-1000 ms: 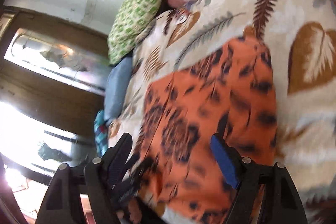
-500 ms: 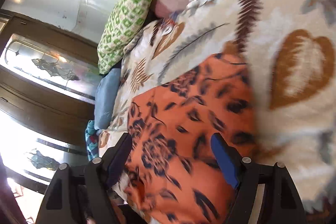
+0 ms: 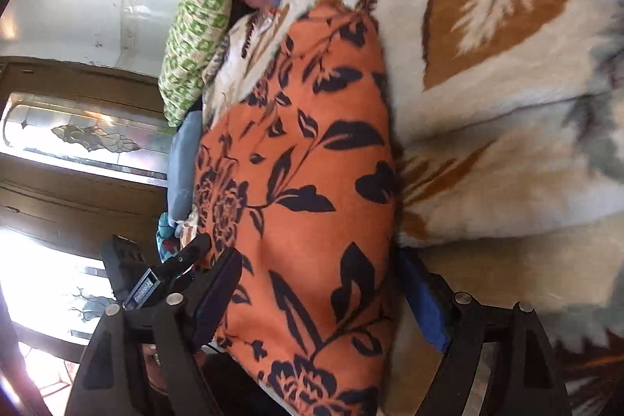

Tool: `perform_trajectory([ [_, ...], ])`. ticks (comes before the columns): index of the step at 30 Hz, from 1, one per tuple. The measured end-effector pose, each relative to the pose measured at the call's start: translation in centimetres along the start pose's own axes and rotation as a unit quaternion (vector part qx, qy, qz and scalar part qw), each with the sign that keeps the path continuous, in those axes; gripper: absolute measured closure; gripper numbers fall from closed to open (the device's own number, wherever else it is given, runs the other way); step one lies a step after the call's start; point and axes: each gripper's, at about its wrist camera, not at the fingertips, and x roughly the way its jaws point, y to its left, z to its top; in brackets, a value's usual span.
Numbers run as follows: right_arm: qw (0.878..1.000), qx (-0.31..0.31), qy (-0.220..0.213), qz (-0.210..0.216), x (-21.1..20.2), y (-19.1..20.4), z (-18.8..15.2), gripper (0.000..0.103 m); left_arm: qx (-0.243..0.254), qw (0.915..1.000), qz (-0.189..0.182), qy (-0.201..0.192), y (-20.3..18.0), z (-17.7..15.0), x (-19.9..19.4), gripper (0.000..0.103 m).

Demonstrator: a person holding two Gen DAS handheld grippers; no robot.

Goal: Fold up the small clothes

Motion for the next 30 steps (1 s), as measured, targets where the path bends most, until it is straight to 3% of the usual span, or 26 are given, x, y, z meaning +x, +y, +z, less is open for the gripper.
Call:
perform_trajectory([
  [1, 1.000, 0.002, 0.003, 0.004, 0.5, 0.0, 0.0, 0.020, 0.000, 0.9997, -0.008, 0.022, -0.1, 0.1, 0.8, 0.019],
  [3, 1.000, -0.009, 0.005, 0.001, 0.9, 0.3, 0.0, 0.020, 0.018, 0.9996, 0.002, 0.023, -0.8, 0.1, 1.2, 0.020],
  [4, 1.000, -0.026, 0.006, -0.011, 1.2, 0.8, 0.0, 0.021, 0.030, 0.9993, 0.003, 0.024, -1.2, 0.0, 1.3, 0.036],
  [5, 0.999, -0.043, 0.008, -0.028, 1.6, 1.4, 0.0, 0.031, 0.036, 0.9988, -0.011, 0.031, -1.5, 0.0, 1.4, 0.050],
  [6, 0.997, -0.063, 0.012, -0.052, 1.8, 2.1, -0.1, 0.042, 0.031, 0.9987, -0.018, 0.036, -1.7, 0.0, 1.4, 0.057],
  [7, 0.994, -0.079, 0.016, -0.072, 1.9, 2.7, -0.3, 0.046, 0.033, 0.9989, -0.013, 0.031, -1.9, 0.0, 1.2, 0.064],
  [10, 0.989, -0.114, 0.009, -0.089, 0.9, 4.5, -0.3, 0.063, 0.076, 0.9968, 0.022, 0.014, -4.0, -0.5, 0.4, 0.072],
  [13, 0.979, -0.170, -0.003, -0.110, -0.5, 7.9, -0.4, 0.067, 0.102, 0.9941, 0.036, -0.009, -6.2, -0.4, -0.6, 0.075],
  [20, 0.961, -0.235, -0.064, -0.128, -8.4, 12.5, 2.0, 0.067, 0.139, 0.9870, -0.018, -0.078, -13.7, 1.1, -4.9, 0.075],
  [25, 0.961, -0.223, -0.094, -0.134, -13.9, 10.7, 3.9, 0.067, 0.163, 0.9830, -0.040, -0.074, -18.9, 1.1, -3.1, 0.074],
  [30, 0.971, -0.178, -0.100, -0.127, -15.3, 5.3, 4.4, 0.067, 0.173, 0.9836, -0.027, -0.042, -20.8, 0.2, 1.1, 0.074],
])
